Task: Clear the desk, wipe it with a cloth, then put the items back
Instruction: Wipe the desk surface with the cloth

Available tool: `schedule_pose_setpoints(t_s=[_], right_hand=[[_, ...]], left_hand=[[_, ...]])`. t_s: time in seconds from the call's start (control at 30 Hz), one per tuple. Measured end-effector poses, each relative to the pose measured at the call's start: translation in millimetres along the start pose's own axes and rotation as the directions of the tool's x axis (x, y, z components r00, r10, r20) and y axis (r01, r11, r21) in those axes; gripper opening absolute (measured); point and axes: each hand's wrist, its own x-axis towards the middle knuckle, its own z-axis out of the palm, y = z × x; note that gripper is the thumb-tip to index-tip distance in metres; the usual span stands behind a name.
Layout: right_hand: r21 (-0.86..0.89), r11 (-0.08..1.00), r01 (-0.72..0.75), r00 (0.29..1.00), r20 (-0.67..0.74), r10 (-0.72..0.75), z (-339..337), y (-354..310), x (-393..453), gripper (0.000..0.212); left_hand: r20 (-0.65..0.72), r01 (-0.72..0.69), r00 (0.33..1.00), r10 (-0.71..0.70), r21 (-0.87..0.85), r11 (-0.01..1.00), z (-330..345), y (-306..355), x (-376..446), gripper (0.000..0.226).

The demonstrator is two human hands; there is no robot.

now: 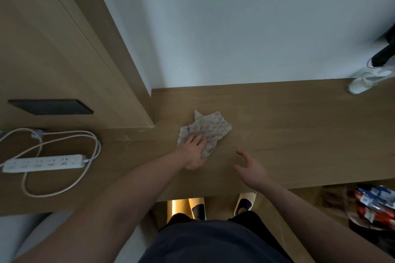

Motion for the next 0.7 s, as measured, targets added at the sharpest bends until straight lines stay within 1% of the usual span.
schedule_pose_setpoints(t_s=[0.1, 0.17, 0.27, 0.33, 0.4, 0.43, 0.5, 0.57, 0.6, 0.63, 0.67, 0.7], right_hand=[[-0.04, 0.998, 0.055, 0.998, 0.024, -0.054, 8, -10, 4, 0.06], [-0.045, 0.996, 0.074, 0.996, 0.046, -0.071, 13, -16, 6, 0.06], [-0.07, 0.994, 0.088, 0.994, 0.075, -0.082, 21, -22, 8, 0.061], [-0.086, 0.991, 0.099, 0.991, 0.093, -0.091, 25, -24, 7, 0.061], [-0.1, 0.989, 0.107, 0.989, 0.109, -0.096, 28, -24, 6, 0.062], [-0.1, 0.989, 0.105, 0.988, 0.12, -0.093, 28, -24, 5, 0.063], [-0.107, 0.988, 0.108, 0.986, 0.135, -0.093, 29, -21, 5, 0.062], [-0.129, 0.985, 0.114, 0.986, 0.133, -0.097, 28, -17, 5, 0.062], [-0.138, 0.984, 0.111, 0.987, 0.133, -0.092, 28, -16, 5, 0.062], [-0.143, 0.984, 0.104, 0.987, 0.137, -0.085, 28, -14, 5, 0.062], [-0.148, 0.984, 0.1, 0.987, 0.141, -0.079, 27, -14, 4, 0.062], [-0.157, 0.982, 0.101, 0.987, 0.143, -0.079, 27, -12, 5, 0.063]], left_hand=[[0.0, 0.072, 0.997, -0.072, -0.032, 0.997, 19, -47, -17, 0.088], [-0.044, 0.146, 0.988, -0.15, -0.071, 0.987, 28, -87, -28, 0.089], [-0.049, 0.234, 0.969, -0.241, -0.12, 0.965, 24, -127, -57, 0.081], [-0.032, 0.273, 0.96, -0.279, -0.131, 0.953, 17, -143, -79, 0.081], [0.004, 0.351, 0.935, -0.354, -0.135, 0.926, 22, -162, -95, 0.082], [0.003, 0.411, 0.909, -0.416, -0.158, 0.898, 26, -176, -102, 0.082], [0.047, 0.485, 0.874, -0.483, -0.142, 0.863, 38, -205, -114, 0.081], [0.099, 0.503, 0.864, -0.494, -0.113, 0.857, 51, -231, -115, 0.083], [0.099, 0.501, 0.865, -0.492, -0.131, 0.855, 53, -234, -114, 0.081], [0.082, 0.514, 0.858, -0.507, -0.166, 0.842, 51, -232, -114, 0.077], [0.057, 0.499, 0.863, -0.503, -0.255, 0.828, 43, -220, -117, 0.075], [-0.006, 0.441, 0.887, -0.463, -0.293, 0.849, 34, -203, -120, 0.073]])
